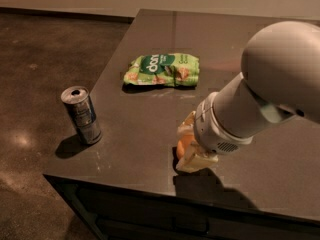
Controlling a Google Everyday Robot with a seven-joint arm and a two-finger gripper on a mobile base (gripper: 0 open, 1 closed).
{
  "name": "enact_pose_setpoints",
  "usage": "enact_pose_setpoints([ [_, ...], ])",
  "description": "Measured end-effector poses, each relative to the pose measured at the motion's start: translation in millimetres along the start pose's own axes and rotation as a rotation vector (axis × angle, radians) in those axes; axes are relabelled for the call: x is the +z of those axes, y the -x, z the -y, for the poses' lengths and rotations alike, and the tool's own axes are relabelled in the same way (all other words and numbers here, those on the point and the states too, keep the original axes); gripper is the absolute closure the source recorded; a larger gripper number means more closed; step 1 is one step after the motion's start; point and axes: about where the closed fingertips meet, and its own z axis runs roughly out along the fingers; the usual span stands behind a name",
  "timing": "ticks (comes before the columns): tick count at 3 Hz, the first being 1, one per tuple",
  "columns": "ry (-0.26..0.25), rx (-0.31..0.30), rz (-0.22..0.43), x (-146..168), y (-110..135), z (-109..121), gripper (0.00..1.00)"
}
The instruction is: Move orange near redbull can
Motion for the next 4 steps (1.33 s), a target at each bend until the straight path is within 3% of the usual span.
enact_pose_setpoints([
  [1, -0.007, 0.002, 0.004, -6.5, 4.7, 9.8, 0.88],
  [2, -0.004, 0.023, 0.024, -15.9, 22.1, 17.9, 1.0],
  [3, -0.003, 0.024, 0.028, -16.5, 22.8, 18.5, 1.0],
  [4, -0.013, 0.011, 0.064, -14.7, 45.2, 26.8, 1.0],
])
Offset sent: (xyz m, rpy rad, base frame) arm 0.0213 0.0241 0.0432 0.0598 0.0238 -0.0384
